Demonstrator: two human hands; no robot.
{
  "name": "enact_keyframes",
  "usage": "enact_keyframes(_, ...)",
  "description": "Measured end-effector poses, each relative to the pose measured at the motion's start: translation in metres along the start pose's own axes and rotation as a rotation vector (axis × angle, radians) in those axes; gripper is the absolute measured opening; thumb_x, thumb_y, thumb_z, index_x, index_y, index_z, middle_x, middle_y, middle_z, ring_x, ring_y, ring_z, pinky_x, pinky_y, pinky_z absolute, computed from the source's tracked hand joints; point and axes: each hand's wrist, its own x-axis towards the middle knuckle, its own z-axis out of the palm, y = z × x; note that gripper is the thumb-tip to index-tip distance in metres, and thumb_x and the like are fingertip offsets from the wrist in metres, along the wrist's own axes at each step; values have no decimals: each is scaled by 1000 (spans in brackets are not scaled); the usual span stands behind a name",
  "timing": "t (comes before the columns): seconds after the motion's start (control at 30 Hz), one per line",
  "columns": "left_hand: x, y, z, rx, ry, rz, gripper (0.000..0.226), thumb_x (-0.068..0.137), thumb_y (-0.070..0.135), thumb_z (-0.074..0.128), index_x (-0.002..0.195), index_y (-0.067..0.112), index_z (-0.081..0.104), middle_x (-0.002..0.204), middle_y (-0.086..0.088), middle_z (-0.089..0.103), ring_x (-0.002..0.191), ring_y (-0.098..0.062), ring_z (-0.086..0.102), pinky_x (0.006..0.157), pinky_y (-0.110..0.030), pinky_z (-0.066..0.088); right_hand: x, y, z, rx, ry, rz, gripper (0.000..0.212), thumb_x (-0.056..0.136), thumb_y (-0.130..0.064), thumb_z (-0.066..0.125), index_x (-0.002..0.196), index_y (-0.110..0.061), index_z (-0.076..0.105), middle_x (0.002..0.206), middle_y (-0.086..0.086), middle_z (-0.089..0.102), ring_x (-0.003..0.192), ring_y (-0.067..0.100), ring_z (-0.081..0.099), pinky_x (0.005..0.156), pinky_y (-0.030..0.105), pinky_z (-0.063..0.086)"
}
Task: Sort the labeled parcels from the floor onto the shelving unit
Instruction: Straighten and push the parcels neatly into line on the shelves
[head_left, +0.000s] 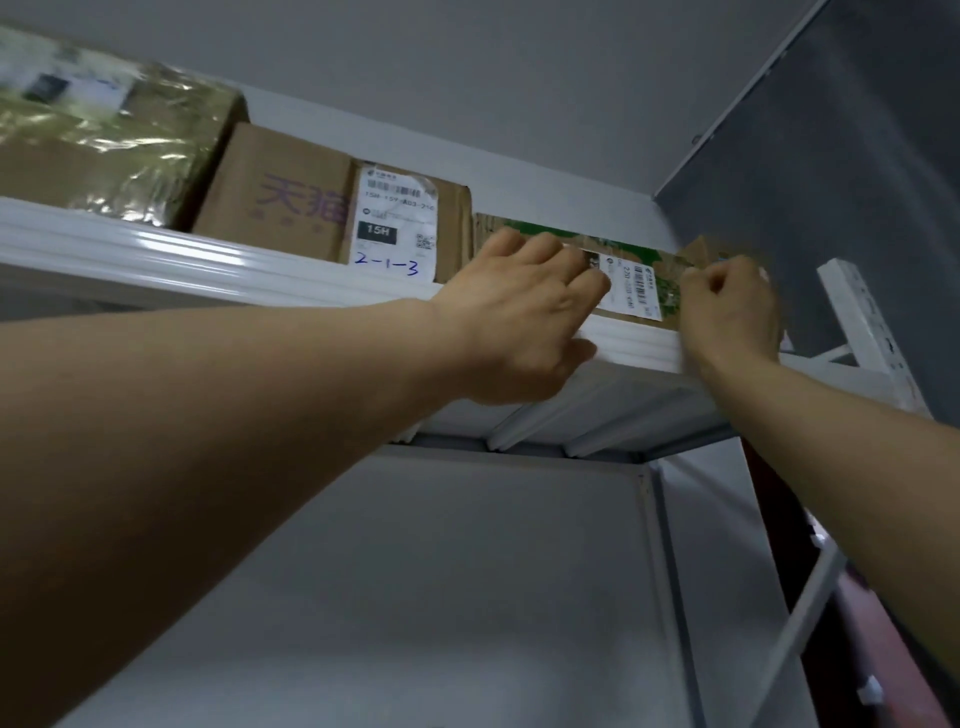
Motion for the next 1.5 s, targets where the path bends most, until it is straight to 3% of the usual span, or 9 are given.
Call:
enact_keyframes(0.1, -35, -16, -16, -5, -26, -30, 47, 94, 50, 39, 126, 18, 49, 116, -4, 57, 108, -25, 48, 92, -42, 33, -43, -44, 13, 71, -40, -92, 27, 102, -32, 42, 93, -11, 57, 90, 3, 62, 77, 16, 56, 69, 19, 45)
enact_keyframes(0.2, -76, -32, -32, 3, -65, -14, 33, 95, 45, 39, 111, 20, 53, 103, -1, 61, 97, -23, 51, 87, -41, 35, -94, -87, 26, 119, -135, -142, 29, 101, -33, 41, 82, -16, 53, 79, 0, 56, 69, 15, 50, 59, 32, 39)
enact_keyframes(0.27, -103, -42, -42, 31, -76, 20, 22, 96, 40, 38, 92, 20, 46, 91, 0, 61, 85, -22, 50, 81, -39, 35, -126, -114, 31, 143, -164, -187, 32, 101, -34, 42, 72, -23, 47, 71, -5, 51, 63, 9, 44, 54, 30, 31)
enact_keyframes(0.47, -178, -74, -76, 19, -163, 91, 11, 93, 31, 42, 84, 23, 42, 83, 3, 60, 74, -19, 42, 64, -32, 34, -190, -189, 38, 186, -248, -207, 30, 100, -34, 45, 76, -17, 52, 71, -2, 54, 70, 19, 51, 61, 36, 39)
enact_keyframes(0.6, -220, -96, -100, 37, -178, 32, 11, 92, 28, 42, 87, 20, 47, 71, 1, 57, 67, -26, 54, 49, -28, 25, -222, -228, 36, 184, -275, -164, 30, 99, -34, 45, 75, -18, 49, 74, -3, 55, 76, 23, 54, 64, 38, 42)
enact_keyframes(0.9, -290, -126, -146, 23, -254, 54, 36, 93, 44, 26, 88, 25, 56, 50, 7, 32, 41, -16, 31, 43, -25, 20, -295, -291, 19, 128, -406, -140, 33, 100, -36, 47, 71, -21, 45, 82, 8, 65, 83, 32, 60, 68, 39, 45)
enact_keyframes(1.1, -297, -126, -171, -141, -198, 44, 18, 92, 40, 39, 79, 28, 43, 48, 9, 32, 40, -19, 37, 43, -24, 29, -311, -311, -8, 7, -421, -135, 42, 100, -44, 44, 65, -20, 47, 79, 4, 67, 82, 29, 60, 62, 34, 37)
enact_keyframes(1.33, -309, -118, -195, -213, -275, 47, 30, 90, 46, 28, 78, 29, 49, 58, 8, 49, 49, -11, 50, 47, -26, 43, -314, -322, -37, -65, -419, -108, 49, 98, -44, 46, 58, -17, 45, 61, -5, 54, 63, 18, 49, 50, 28, 24)
enact_keyframes(1.5, -318, -118, -198, -268, -226, 19, 28, 90, 42, 40, 72, 26, 55, 50, 9, 44, 41, -11, 45, 43, -28, 45, -326, -326, -47, -52, -475, -128, 46, 99, -38, 50, 58, -18, 48, 63, 0, 58, 68, 24, 58, 54, 31, 38)
